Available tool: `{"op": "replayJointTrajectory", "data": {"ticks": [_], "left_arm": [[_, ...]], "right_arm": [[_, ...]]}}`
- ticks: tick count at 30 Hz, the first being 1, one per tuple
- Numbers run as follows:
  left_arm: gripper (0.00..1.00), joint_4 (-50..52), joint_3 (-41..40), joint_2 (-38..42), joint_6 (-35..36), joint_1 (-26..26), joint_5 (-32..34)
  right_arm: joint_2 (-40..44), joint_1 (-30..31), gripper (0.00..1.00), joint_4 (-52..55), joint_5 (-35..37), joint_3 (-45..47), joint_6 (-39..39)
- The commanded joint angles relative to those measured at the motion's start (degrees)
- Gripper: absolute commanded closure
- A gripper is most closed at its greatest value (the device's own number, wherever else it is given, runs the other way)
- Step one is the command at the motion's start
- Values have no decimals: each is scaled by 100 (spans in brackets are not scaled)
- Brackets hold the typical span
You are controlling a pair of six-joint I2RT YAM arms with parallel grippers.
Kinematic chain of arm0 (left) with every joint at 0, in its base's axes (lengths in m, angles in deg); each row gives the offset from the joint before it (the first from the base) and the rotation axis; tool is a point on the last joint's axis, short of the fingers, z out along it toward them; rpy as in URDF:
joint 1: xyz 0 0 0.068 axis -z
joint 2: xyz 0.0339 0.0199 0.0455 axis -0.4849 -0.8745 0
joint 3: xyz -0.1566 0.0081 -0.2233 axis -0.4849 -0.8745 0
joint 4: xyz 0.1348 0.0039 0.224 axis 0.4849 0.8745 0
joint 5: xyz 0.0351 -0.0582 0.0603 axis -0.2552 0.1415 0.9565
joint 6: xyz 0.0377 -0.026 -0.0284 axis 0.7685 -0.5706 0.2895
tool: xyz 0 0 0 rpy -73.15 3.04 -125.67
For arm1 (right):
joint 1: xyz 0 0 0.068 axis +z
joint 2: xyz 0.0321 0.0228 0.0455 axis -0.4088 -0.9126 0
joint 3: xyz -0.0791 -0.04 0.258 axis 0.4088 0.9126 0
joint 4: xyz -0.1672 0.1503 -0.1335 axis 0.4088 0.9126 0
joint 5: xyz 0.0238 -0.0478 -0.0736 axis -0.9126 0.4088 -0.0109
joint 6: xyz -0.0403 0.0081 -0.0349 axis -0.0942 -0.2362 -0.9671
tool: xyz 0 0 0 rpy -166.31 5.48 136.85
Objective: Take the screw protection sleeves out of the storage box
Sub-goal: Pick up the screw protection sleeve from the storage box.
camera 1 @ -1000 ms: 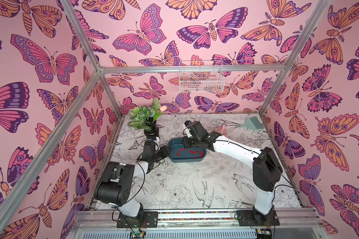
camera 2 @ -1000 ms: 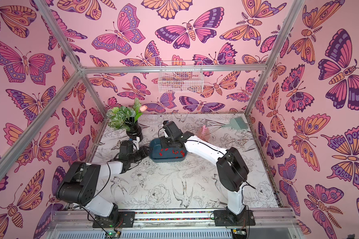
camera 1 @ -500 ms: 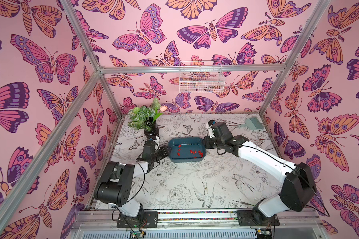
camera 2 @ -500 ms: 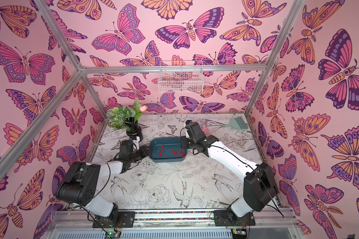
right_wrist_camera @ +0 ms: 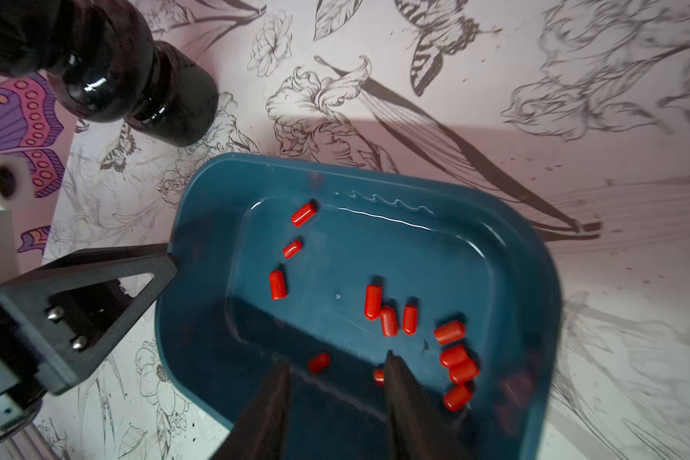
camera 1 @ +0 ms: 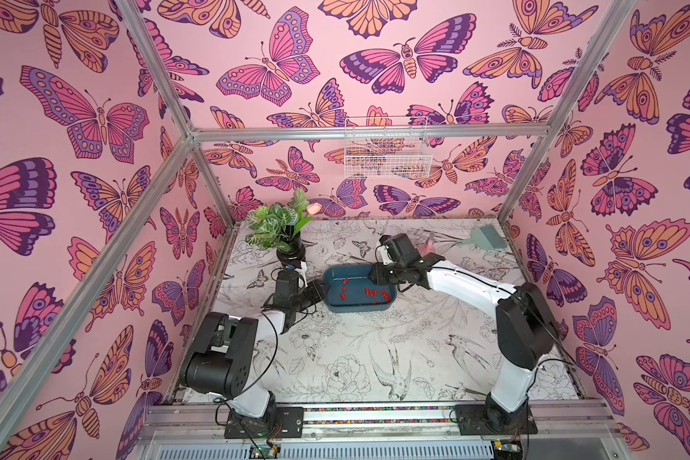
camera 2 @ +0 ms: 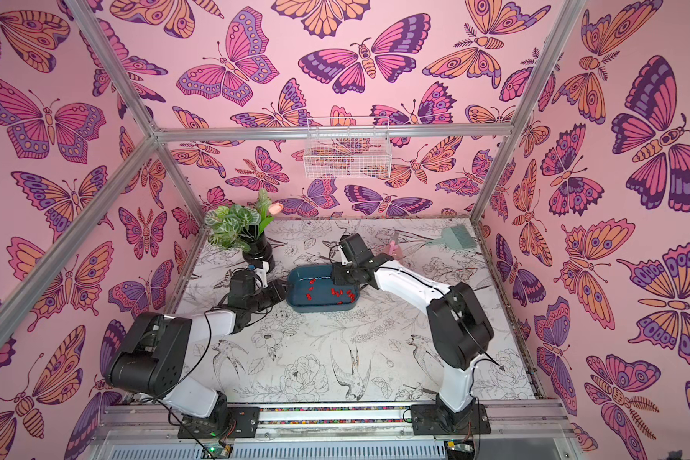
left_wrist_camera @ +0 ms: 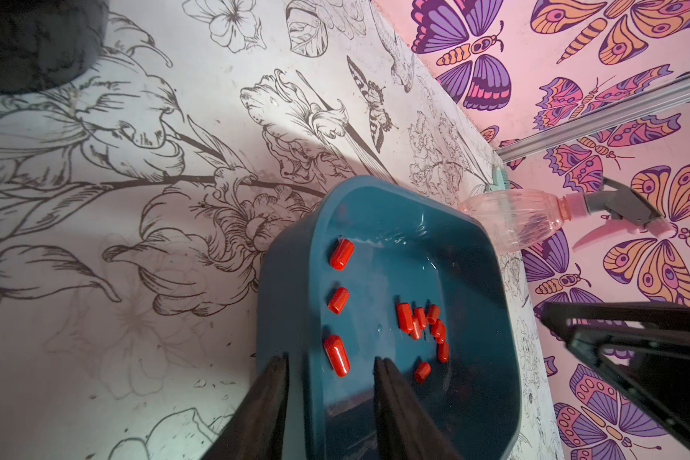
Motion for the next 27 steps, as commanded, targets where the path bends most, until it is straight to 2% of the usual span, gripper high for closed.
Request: {"op": "replayJointTrajectory", "data": {"ticks": [1,10,27], "left_arm": [[59,6,60,-74,102,38,-109],[59,1,110,-132,108,42,-166],[59,2,107,-135,110,53,-172]], "right_arm": [[-415,184,57,-64,-93,-485,131],[-1463,390,57,6,105,-1314,290],[-2454,490,53,487,316,-2346,335]]}}
